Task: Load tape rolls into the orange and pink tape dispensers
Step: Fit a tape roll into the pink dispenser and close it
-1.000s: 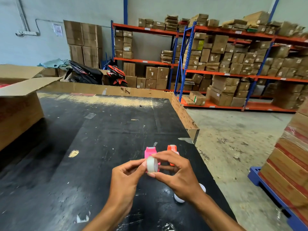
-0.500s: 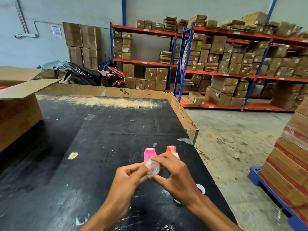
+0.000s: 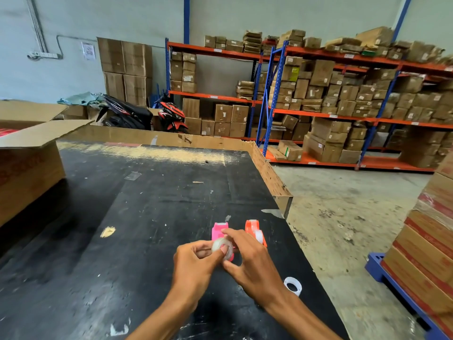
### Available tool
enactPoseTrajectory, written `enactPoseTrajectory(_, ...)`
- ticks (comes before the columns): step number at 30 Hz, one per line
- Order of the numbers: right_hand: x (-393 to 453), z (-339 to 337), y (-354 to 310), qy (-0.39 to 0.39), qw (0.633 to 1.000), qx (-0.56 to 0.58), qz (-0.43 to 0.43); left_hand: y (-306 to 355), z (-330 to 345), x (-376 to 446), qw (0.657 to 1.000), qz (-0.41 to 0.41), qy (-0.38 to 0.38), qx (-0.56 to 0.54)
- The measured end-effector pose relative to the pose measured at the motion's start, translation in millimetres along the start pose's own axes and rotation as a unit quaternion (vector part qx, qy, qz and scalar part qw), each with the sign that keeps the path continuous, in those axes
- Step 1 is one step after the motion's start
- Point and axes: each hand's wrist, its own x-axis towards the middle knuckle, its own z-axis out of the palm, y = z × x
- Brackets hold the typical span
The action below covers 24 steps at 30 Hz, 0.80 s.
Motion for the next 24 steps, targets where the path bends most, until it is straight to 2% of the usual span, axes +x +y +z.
enactPoseTrajectory(4, 6, 4, -3, 0.026, 0.998, -0.036, 0.036, 2, 3, 12, 0.997, 0.050, 0.024, 0.059)
enactPoseTrajectory(7, 12, 7, 3, 0.027, 0.996, -0.019, 0.081, 1, 3, 23, 0.994, 0.053, 0.009, 0.095)
enactPoseTrajectory(9, 16, 8, 11, 0.010, 0.993, 0.013, 0.116, -3, 2, 31, 0.996, 0.014, -0.027, 0.088)
enactPoseTrajectory(13, 27, 6, 21, -0.022, 0.983, 0.083, 0.160, -10, 2, 43, 0.994, -0.064, -0.084, 0.008)
enactPoseTrajectory(17, 42, 5, 27, -0.019, 0.971, 0.131, 0.199, -16, 0, 53, 0.996, -0.069, -0.059, -0.007)
enactPoseTrajectory(21, 57, 9, 37, -0.012, 0.952, 0.153, 0.266, -38, -6, 65, 0.996, -0.038, -0.031, 0.076)
enactPoseTrajectory(24, 62, 16, 43, -0.038, 0.955, 0.106, 0.273, -55, -8, 64, 0.991, -0.026, -0.039, 0.126)
